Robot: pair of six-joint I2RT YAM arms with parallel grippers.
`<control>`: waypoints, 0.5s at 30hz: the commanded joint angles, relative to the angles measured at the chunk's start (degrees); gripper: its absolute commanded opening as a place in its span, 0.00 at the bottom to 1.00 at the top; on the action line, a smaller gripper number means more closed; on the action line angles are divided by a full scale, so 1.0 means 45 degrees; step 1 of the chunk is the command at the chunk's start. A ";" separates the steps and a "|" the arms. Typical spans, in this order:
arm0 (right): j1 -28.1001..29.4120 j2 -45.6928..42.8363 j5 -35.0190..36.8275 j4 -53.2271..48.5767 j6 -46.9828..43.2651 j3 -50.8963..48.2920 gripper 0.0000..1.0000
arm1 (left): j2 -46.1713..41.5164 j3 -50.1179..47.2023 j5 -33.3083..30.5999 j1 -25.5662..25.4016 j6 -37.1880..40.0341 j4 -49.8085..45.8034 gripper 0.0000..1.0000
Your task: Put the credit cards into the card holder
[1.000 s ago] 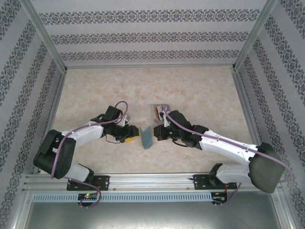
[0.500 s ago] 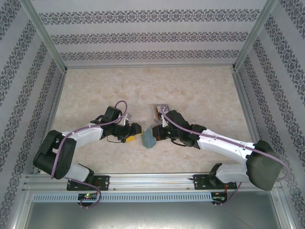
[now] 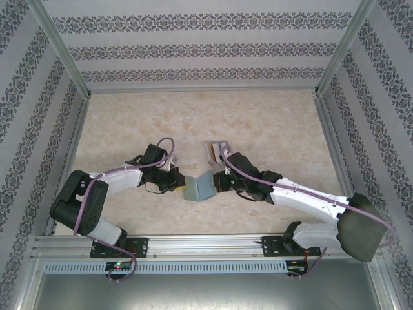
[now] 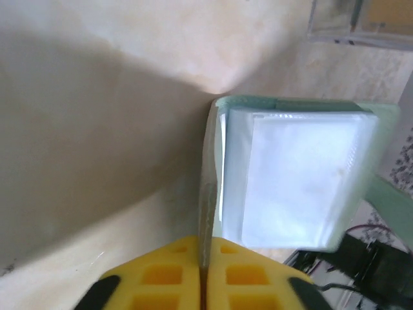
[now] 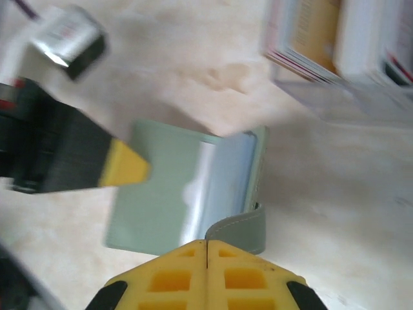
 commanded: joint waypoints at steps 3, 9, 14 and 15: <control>-0.0200 0.0457 0.0037 -0.0279 -0.0081 -0.0940 0.36 | 0.0052 0.0440 0.0123 0.0039 0.0624 -0.0679 0.00; -0.1460 0.0313 -0.2566 0.1871 0.0508 -0.2167 0.49 | 0.0519 0.0283 0.0136 0.0035 0.1089 -0.0592 0.00; -0.2870 0.1303 -0.5147 0.2822 0.0562 -0.2191 0.46 | 0.0969 0.0280 0.0130 0.0040 0.1556 -0.0515 0.00; -0.3042 0.1562 -0.5565 0.2952 0.0533 -0.2112 0.45 | 0.1041 0.0302 0.0107 0.0050 0.1624 -0.0538 0.00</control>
